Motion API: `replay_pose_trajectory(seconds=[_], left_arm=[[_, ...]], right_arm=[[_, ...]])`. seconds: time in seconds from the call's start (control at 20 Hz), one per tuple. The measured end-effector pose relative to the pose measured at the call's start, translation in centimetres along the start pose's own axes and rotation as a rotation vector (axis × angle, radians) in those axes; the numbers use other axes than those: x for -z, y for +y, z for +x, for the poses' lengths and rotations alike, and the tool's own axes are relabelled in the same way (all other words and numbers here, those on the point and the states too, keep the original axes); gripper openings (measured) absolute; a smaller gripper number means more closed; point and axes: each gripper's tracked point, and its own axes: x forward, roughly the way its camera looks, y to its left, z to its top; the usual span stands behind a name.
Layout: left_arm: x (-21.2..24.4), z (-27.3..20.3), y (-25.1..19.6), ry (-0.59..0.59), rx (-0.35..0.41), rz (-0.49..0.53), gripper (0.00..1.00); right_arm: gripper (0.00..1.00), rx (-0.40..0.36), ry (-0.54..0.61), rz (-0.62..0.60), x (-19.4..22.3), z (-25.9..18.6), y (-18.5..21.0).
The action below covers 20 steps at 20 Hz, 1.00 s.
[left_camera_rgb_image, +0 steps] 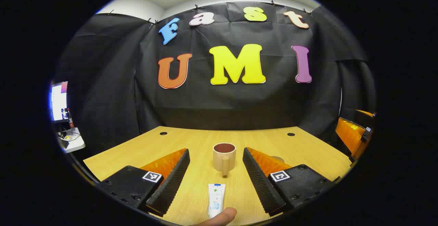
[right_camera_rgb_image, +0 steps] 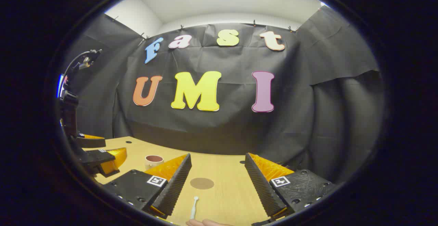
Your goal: Put the toothbrush and toothpaste on the desktop into the cup, then pick up the cup and place it on the coaster on the desktop.
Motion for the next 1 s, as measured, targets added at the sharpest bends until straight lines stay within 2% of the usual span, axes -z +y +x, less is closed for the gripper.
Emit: replay_pose_trajectory(seconds=[0.15,0.4,1.0], left_arm=[[-0.7,-0.5,0.1,-0.02,-0.007,0.007,0.99],[-1.3,-0.7,0.8,-0.05,-0.032,0.02,0.99],[-0.4,-0.5,-0.1,-0.022,-0.013,0.031,0.98]], right_arm=[[0.96,0.002,0.03,-0.012,0.9,0.3,-0.1],[0.95,0.003,0.057,0.064,1.1,0.8,-0.8],[0.95,0.025,-0.007,-0.035,0.5,0.5,-0.4]])
